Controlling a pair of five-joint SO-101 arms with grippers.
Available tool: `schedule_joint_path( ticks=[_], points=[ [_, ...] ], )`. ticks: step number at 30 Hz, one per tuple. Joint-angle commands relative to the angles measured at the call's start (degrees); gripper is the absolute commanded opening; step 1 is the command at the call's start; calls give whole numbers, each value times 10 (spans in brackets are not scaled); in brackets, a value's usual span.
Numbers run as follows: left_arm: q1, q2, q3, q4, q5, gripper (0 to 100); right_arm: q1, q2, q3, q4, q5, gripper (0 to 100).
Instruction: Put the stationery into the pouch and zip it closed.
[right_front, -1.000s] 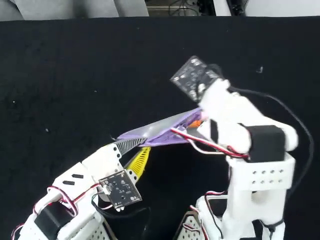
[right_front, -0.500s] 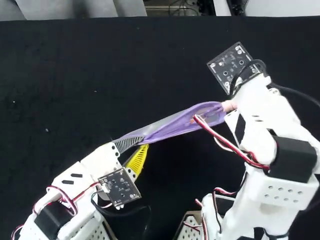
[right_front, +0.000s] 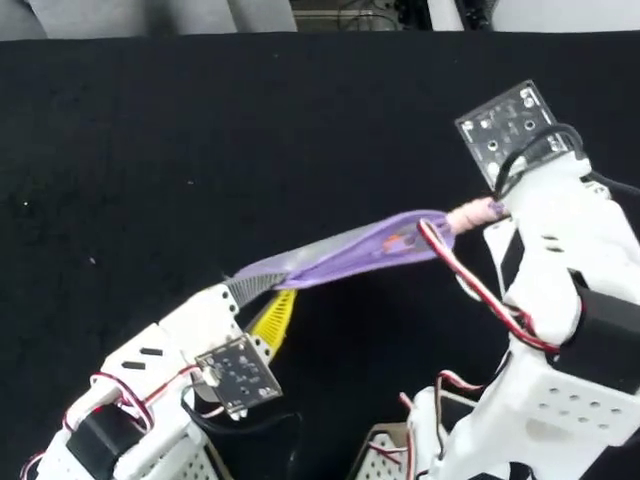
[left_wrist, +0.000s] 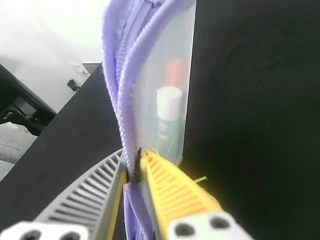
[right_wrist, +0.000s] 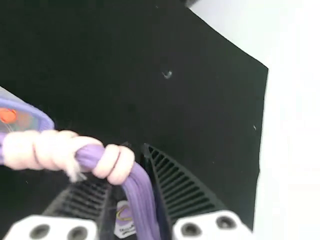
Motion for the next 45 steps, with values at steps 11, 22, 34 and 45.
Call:
schedule_joint_path(
  ticks=[11,22,34,45],
  points=[
    [-12,9,14,14,-5,29,-15,-9,84,13,52,63],
    [-13,9,14,14,-5,29,-122,-71,241,12,52,309],
    [-12,9,14,14,-5,29,-284,-354,349,11,29,307],
    [-14,8,14,14,-5,29,-267,-350,397,-16,-73,307]
  ],
)
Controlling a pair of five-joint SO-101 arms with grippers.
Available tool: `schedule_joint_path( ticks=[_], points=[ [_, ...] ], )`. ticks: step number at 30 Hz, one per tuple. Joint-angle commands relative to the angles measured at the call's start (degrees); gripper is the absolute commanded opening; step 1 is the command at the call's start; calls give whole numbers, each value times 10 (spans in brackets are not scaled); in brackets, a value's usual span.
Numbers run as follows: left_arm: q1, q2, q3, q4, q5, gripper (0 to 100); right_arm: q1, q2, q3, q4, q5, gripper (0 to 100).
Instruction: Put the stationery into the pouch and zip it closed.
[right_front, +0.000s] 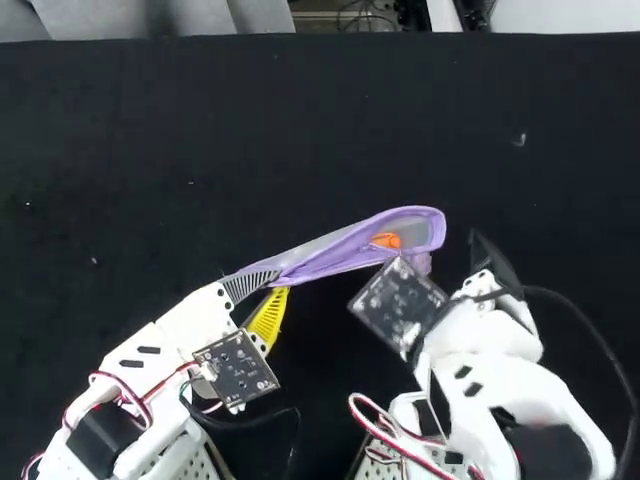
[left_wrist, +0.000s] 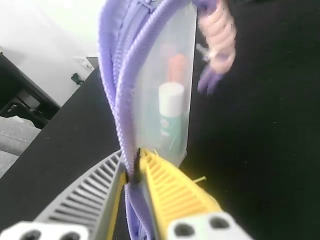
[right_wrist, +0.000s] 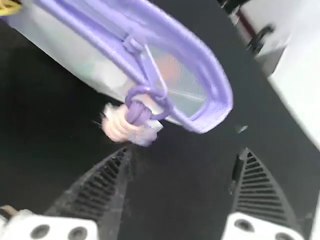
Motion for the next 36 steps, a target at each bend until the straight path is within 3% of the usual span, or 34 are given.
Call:
schedule_joint_path(
  ticks=[1,8,14,24,36],
  points=[
    [-9,8,14,10,-5,29,10,-3,27,-23,-59,307],
    [-9,5,14,10,-5,29,-5,-30,78,-35,-140,307],
    [-9,5,14,10,-4,29,-101,-146,84,-35,-194,307],
    [-9,6,52,-70,40,29,-124,-113,95,-70,-225,307],
    [-9,5,47,-73,71,29,-198,-109,101,-93,-251,306]
  ],
)
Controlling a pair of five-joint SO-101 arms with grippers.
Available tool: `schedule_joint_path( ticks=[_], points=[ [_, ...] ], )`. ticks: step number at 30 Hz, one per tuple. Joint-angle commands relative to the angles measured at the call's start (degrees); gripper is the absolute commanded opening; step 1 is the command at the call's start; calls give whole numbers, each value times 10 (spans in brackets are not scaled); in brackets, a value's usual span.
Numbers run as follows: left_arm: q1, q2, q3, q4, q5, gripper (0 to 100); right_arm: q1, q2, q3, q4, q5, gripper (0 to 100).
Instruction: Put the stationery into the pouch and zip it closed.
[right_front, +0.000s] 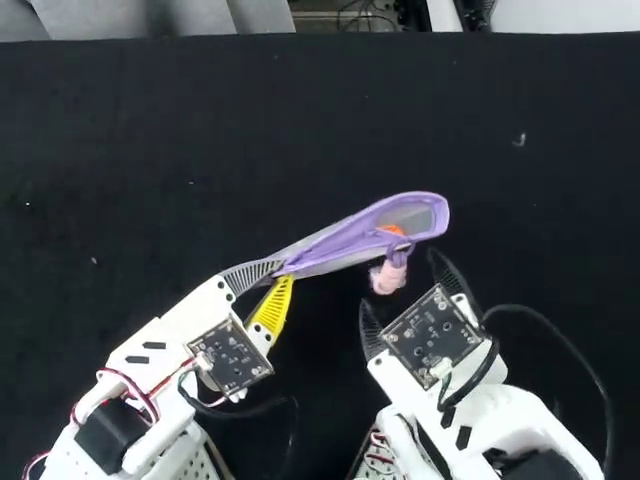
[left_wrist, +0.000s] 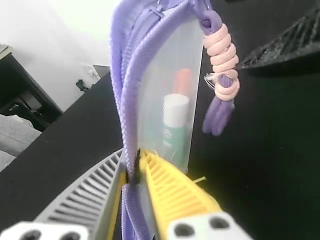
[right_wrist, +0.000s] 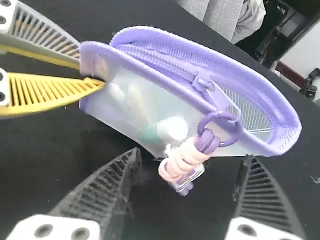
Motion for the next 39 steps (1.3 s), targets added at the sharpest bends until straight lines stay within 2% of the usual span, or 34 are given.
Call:
schedule_joint_path(
  ticks=[1,6,11,14,19,22,29,33,39],
  points=[
    [-7,6,8,-1,16,29,-12,30,2,-24,-7,300],
    [-7,5,7,-1,16,29,-12,31,31,-66,-4,172],
    [-7,5,8,-1,16,29,-11,47,33,-76,-4,108],
    [-7,5,8,0,16,29,11,82,28,-79,-4,5],
    [-8,5,10,0,16,29,146,125,25,-122,-8,12],
    [-8,5,12,-1,15,29,178,131,22,-120,-4,34],
    [-8,5,12,-7,17,29,180,131,27,-131,-30,339],
    [-15,9,14,-40,74,29,164,131,28,-147,-64,312],
    [-73,9,13,-73,153,29,59,81,76,-156,-60,250]
  ],
)
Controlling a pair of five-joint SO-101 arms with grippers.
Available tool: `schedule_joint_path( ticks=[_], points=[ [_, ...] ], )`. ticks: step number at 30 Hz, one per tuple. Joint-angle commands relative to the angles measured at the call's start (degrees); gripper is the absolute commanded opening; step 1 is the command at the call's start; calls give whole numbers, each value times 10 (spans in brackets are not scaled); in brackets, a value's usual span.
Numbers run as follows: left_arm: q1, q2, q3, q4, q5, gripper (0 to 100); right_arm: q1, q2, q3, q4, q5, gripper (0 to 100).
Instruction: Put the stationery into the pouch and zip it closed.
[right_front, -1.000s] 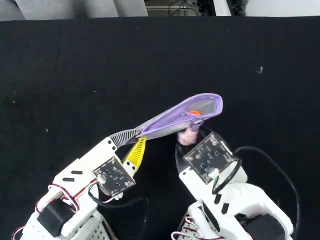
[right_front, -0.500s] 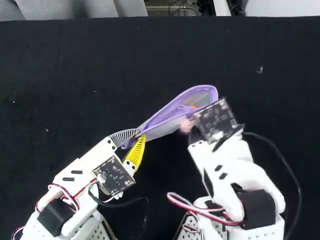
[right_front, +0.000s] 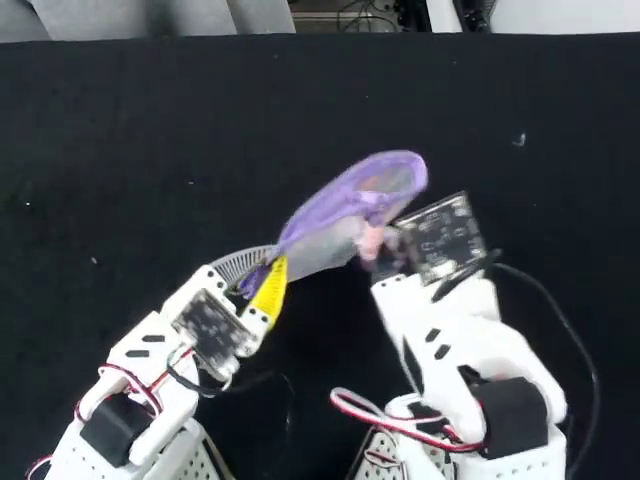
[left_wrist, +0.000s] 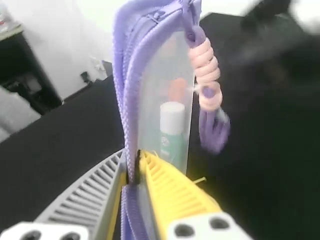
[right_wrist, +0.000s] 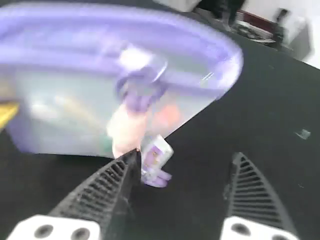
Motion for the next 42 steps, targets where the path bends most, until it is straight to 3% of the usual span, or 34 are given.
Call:
schedule_joint_path(
  ticks=[1,10,19,31,37,42],
  points=[
    [-40,9,-5,-24,51,29,-48,-53,25,-32,-4,251],
    [-43,8,-5,-29,91,29,-91,-178,210,-149,-36,251],
    [-43,5,-4,-27,99,29,-93,-323,259,-182,-87,251],
    [-43,5,-4,-26,99,29,-94,-316,338,-357,-91,251],
    [-43,4,7,-31,98,29,-93,-316,352,-417,-151,247],
    [-42,4,7,-31,98,29,-93,-312,403,-484,-156,247]
  ],
)
